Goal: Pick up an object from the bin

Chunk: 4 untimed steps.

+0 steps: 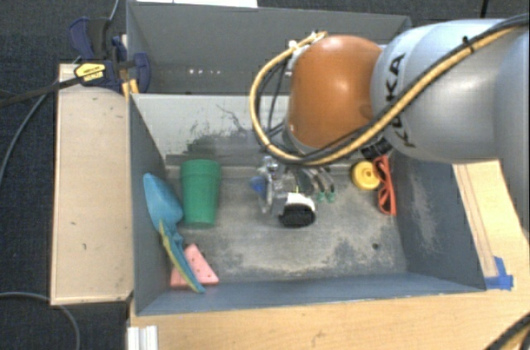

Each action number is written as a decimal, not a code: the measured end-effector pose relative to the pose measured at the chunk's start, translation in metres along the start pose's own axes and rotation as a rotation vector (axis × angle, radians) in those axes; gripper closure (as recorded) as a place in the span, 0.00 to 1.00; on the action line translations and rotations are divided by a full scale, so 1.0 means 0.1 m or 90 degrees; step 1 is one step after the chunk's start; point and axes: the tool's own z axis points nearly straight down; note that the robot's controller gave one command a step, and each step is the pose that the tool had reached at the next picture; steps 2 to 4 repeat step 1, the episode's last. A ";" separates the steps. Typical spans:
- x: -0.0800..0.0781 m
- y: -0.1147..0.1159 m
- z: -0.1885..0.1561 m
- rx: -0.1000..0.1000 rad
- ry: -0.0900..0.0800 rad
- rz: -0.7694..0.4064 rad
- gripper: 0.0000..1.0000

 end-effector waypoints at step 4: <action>0.03 -0.17 -1.11 0.000 -0.001 -0.020 1.00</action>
Offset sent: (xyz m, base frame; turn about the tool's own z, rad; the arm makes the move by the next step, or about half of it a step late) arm 0.0000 0.0000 0.0000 0.0000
